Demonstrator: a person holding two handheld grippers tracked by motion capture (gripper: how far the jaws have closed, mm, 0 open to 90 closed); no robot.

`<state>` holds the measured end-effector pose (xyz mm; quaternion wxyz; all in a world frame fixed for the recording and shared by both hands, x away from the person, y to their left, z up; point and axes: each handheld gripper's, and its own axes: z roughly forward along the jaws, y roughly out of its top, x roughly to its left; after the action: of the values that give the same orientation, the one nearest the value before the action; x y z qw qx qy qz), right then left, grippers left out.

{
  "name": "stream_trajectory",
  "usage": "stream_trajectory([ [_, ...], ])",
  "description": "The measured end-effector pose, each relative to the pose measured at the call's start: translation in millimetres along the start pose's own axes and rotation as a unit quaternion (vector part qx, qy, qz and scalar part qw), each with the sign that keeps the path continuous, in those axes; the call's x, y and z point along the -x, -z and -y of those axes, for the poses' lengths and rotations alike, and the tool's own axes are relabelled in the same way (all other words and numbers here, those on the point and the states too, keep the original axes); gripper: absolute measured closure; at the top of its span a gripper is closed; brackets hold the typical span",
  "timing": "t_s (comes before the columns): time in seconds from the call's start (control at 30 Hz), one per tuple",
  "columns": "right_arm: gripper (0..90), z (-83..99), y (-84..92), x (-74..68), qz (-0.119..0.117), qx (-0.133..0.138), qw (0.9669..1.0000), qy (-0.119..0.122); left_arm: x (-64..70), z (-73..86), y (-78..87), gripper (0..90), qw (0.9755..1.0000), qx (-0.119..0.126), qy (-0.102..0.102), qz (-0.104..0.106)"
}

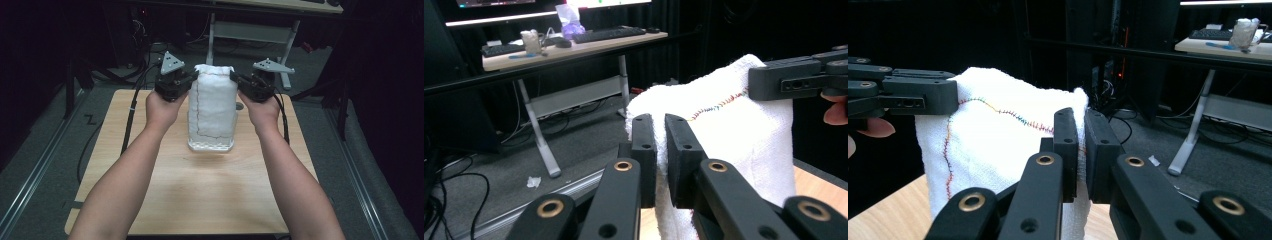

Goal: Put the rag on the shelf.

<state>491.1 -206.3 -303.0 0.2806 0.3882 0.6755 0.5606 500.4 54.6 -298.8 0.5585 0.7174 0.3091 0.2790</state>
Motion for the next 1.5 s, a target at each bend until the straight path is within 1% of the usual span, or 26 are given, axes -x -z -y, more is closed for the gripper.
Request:
stream_trajectory([
  [0.03, 85.8, -0.9, -4.2, 4.2, 0.001, -0.005, 1.0, -0.003, -3.4, 0.7, -7.1, 83.8, 1.0, -0.008, 0.002, -0.002],
  [0.13, 85.7, -0.1, -11.4, 9.7, 0.004, -0.008, 0.9999, -0.004, -6.5, 2.3, -13.7, 83.8, 0.9999, -0.011, 0.004, -0.005],
  [0.2, 85.7, 0.9, -13.6, 10.8, 0.005, -0.01, 0.9999, -0.006, -9.3, 4.9, -19.1, 83.7, 0.9998, -0.012, 0.013, -0.005],
  [0.27, 85.7, 3.6, -18.1, 13.3, 0.008, -0.015, 0.9998, -0.007, -11.8, 7.9, -23.7, 83.7, 0.9997, -0.015, 0.016, -0.006],
  [0.33, 85.7, 5.7, -21.5, 15.7, 0.008, -0.02, 0.9997, -0.007, -14.0, 12.1, -28.9, 83.6, 0.9996, -0.022, 0.019, -0.006],
  [0.37, 85.7, 8.2, -26.1, 18.6, 0.007, -0.027, 0.9996, -0.008, -16.3, 16.8, -34.3, 83.5, 0.9993, -0.032, 0.018, -0.008],
  [0.4, 85.7, 8.2, -26.1, 18.6, 0.007, -0.027, 0.9996, -0.008, -16.3, 16.8, -34.3, 83.4, 0.9993, -0.032, 0.018, -0.008],
  [0.43, 85.6, 11.1, -30.8, 20.9, 0.006, -0.033, 0.9994, -0.01, -18.5, 20.5, -39.6, 83.3, 0.9988, -0.043, 0.016, -0.015],
  [0.5, 85.6, 12.4, -33.3, 21.4, 0.004, -0.035, 0.9993, -0.01, -19.3, 22.0, -41.8, 83.2, 0.9987, -0.045, 0.02, -0.016],
  [0.53, 85.6, 15.4, -38.3, 22.4, 0.009, -0.043, 0.999, -0.008, -20.4, 23.5, -43.8, 83.2, 0.9984, -0.049, 0.023, -0.016],
  [0.57, 85.6, 17.1, -40.9, 23.6, 0.011, -0.048, 0.9988, -0.008, -22.7, 27.8, -48.7, 83.1, 0.9977, -0.06, 0.028, -0.015],
  [0.6, 85.6, 17.1, -40.9, 23.6, 0.011, -0.048, 0.9988, -0.008, -22.7, 27.8, -48.7, 83.1, 0.9977, -0.06, 0.028, -0.015],
  [0.63, 85.5, 21.1, -46.4, 26.1, 0.012, -0.061, 0.998, -0.008, -23.9, 30.2, -50.7, 82.9, 0.9973, -0.067, 0.029, -0.013],
  [0.7, 85.4, 26.3, -51.7, 27.3, 0.014, -0.078, 0.9969, -0.001, -27.4, 38.5, -56.7, 82.6, 0.9956, -0.082, 0.043, -0.008],
  [0.8, 85.3, 34.4, -57.6, 29.8, 0.016, -0.095, 0.9953, -0.005, -30.0, 46.8, -61.3, 81.9, 0.9937, -0.096, 0.057, 0.001],
  [0.83, 85.2, 36.3, -58.6, 30.1, 0.018, -0.098, 0.995, -0.006, -30.8, 49.8, -63.0, 81.4, 0.9924, -0.105, 0.063, 0.003],
  [0.9, 84.6, 41.0, -60.3, 29.6, 0.02, -0.102, 0.9946, -0.003, -30.9, 52.0, -63.4, 79.6, 0.9923, -0.107, 0.062, 0.002],
  [0.93, 83.1, 42.8, -60.7, 29.4, 0.024, -0.102, 0.9945, -0.001, -32.0, 55.4, -63.6, 77.1, 0.9917, -0.108, 0.07, 0.002],
  [1.0, 80.1, 45.3, -61.1, 30.2, 0.027, -0.104, 0.9942, -0.004, -33.6, 56.8, -62.7, 70.2, 0.9912, -0.105, 0.08, -0.002],
  [1.03, 78.5, 46.0, -61.2, 31.4, 0.026, -0.104, 0.9941, -0.009, -34.7, 56.7, -61.7, 67.6, 0.9908, -0.104, 0.087, 0.001],
  [1.1, 78.0, 46.2, -60.8, 32.2, 0.027, -0.105, 0.9941, -0.013, -35.4, 56.3, -60.4, 66.9, 0.9907, -0.101, 0.091, 0.004],
  [1.2, 76.8, 44.1, -59.2, 31.7, 0.032, -0.103, 0.9941, -0.005, -34.4, 53.3, -56.6, 61.1, 0.9923, -0.091, 0.084, 0.003],
  [1.3, 75.7, 42.6, -58.2, 31.6, 0.036, -0.102, 0.9941, -0.006, -34.4, 52.4, -55.2, 60.1, 0.9922, -0.09, 0.085, 0.003],
  [1.33, 75.6, 42.4, -57.9, 31.7, 0.036, -0.101, 0.9942, -0.006, -34.4, 51.0, -53.0, 60.2, 0.9929, -0.084, 0.084, -0.001],
  [1.4, 75.9, 42.2, -57.4, 31.8, 0.038, -0.104, 0.9939, -0.002, -34.4, 49.3, -51.4, 60.1, 0.9932, -0.079, 0.086, -0.001],
  [1.5, 75.9, 42.5, -56.5, 31.9, 0.038, -0.106, 0.9936, -0.004, -34.3, 49.1, -50.9, 59.6, 0.9933, -0.08, 0.084, -0.002],
])
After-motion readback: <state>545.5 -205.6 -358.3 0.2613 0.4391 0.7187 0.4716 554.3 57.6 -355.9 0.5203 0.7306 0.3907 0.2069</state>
